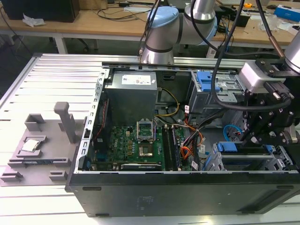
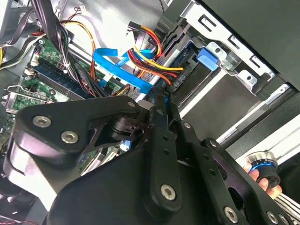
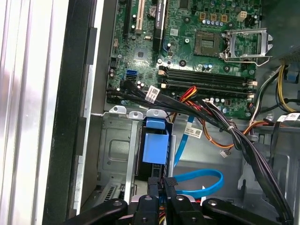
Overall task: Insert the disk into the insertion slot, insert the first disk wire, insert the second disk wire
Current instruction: 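Insert the second disk wire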
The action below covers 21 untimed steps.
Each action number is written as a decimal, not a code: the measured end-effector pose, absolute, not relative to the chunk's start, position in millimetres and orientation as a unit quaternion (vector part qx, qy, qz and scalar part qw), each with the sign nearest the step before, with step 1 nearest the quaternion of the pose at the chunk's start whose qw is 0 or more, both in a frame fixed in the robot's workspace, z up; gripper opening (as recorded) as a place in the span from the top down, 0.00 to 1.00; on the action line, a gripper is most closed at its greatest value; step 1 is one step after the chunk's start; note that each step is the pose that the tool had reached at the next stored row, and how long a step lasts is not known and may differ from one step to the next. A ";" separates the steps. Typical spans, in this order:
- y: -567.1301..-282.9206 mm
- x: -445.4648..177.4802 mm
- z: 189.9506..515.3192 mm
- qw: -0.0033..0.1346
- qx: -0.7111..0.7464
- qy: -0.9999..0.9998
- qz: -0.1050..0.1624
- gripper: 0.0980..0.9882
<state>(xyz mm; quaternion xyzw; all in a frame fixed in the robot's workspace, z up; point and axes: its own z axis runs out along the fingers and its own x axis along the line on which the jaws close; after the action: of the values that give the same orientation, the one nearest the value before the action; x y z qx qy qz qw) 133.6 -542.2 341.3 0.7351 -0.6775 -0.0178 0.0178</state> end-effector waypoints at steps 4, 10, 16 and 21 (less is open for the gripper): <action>-542.8 133.6 340.0 0.018 0.735 -0.678 -0.018 0.93; -543.1 133.5 336.8 0.018 0.735 -0.678 -0.018 0.93; -543.0 133.6 341.6 0.018 0.735 -0.677 -0.018 0.93; -543.4 133.6 343.0 0.018 0.735 -0.677 -0.018 0.93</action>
<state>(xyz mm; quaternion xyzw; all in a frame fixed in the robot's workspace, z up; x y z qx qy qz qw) 133.6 -543.4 343.0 0.7351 -0.6775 -0.0179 0.0181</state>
